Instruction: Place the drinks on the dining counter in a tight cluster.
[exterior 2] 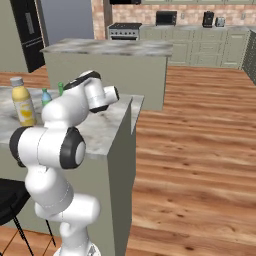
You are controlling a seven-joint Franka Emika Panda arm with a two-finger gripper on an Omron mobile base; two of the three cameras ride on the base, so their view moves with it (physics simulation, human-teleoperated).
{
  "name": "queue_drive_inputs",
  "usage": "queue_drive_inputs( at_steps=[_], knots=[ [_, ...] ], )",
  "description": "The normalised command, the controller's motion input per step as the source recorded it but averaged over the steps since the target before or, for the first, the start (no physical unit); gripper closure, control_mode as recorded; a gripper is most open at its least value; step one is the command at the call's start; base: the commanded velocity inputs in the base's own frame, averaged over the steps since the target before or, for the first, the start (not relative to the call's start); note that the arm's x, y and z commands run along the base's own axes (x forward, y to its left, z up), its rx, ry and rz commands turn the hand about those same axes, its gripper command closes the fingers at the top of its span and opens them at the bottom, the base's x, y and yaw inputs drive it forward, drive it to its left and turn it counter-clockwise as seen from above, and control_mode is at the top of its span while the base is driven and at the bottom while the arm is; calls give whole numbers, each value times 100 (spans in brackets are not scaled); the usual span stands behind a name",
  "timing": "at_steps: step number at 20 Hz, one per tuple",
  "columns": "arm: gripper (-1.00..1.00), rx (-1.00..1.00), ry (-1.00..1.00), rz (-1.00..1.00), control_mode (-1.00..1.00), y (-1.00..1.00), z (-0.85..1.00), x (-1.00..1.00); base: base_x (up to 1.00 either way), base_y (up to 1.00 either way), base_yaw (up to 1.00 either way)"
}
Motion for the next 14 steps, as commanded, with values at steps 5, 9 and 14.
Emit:
queue_drive_inputs(
  at_steps=[5,9,14],
  knots=[
    [100,0,0,-1,-100,5,-6,1,0,0,0],
    [100,0,0,0,-100,0,-21,0,0,0,0],
    [100,4,0,0,-100,0,-31,0,0,0,0]
  ],
)
